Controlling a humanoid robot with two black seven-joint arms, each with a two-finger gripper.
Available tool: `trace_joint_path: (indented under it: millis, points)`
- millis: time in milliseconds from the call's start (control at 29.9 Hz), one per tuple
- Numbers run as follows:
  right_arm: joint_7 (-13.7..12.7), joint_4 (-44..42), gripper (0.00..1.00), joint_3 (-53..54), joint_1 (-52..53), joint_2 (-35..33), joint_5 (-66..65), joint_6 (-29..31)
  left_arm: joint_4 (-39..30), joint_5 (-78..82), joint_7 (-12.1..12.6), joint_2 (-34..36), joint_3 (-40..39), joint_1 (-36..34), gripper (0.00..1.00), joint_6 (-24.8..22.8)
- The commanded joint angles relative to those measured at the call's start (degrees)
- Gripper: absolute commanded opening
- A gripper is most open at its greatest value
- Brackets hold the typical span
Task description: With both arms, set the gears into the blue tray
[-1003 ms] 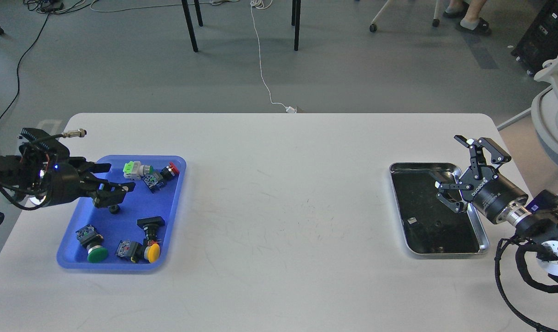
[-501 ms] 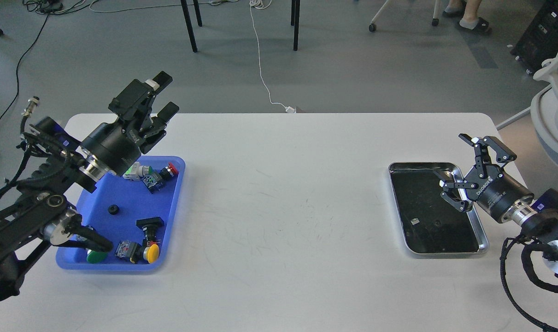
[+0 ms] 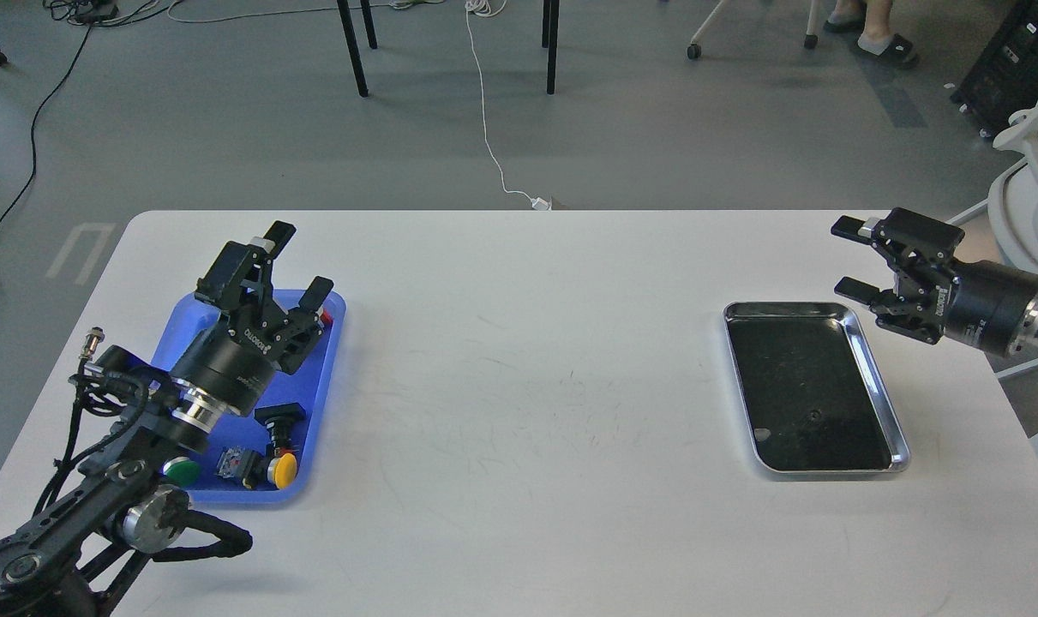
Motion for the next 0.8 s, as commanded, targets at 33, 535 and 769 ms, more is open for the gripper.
trace_joint_path:
  millis: [33,535,769]
  points:
    - [0.0,2.7,0.98,-0.7,6.7,-1.7,-23.0,0.0,-0.1,0.2,0.0,0.0,0.0,0.2,0.98,0.3]
    - [0.0,4.1,0.97,-16.1,11.8,4.1,-64.8,0.0,-1.2,0.7,0.0,-0.5,-0.5,1.7,0.98,0.4]
    - [0.0,-0.4,0.92,-21.5,13.3,9.5,-64.8,0.0,-1.9,0.7,0.0,-0.5,-2.0,3.0,0.98,0.2]
